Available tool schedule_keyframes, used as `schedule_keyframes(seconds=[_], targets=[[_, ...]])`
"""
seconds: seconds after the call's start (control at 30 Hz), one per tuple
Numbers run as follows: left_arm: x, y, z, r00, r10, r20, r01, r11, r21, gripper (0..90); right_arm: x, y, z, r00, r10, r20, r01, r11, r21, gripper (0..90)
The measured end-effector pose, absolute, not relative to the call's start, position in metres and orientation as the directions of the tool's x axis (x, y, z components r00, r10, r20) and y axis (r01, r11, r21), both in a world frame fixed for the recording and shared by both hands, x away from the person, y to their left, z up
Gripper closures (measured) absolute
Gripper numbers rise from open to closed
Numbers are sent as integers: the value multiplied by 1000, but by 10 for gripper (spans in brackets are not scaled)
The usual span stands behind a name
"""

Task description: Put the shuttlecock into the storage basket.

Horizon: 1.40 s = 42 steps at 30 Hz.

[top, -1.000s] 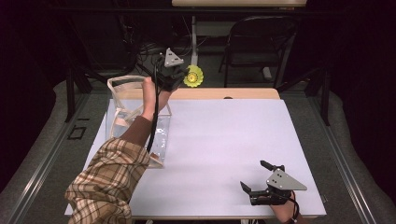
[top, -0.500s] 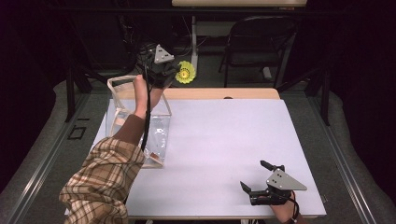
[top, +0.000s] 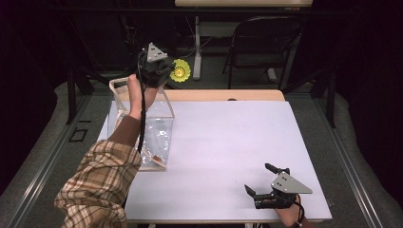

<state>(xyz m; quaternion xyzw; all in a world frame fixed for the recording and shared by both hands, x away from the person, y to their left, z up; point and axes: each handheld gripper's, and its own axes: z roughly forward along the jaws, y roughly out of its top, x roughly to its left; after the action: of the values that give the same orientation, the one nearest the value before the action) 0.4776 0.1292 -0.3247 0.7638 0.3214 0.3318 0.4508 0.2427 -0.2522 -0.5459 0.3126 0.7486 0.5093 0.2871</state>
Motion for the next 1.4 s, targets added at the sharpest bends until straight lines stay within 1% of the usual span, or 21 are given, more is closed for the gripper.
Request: schedule_keyframes(seconds=[1.4], targets=[[471, 187, -313, 486, 851, 199, 204, -332, 921, 896, 243, -252, -546, -638, 761, -114, 181, 293, 939, 0]])
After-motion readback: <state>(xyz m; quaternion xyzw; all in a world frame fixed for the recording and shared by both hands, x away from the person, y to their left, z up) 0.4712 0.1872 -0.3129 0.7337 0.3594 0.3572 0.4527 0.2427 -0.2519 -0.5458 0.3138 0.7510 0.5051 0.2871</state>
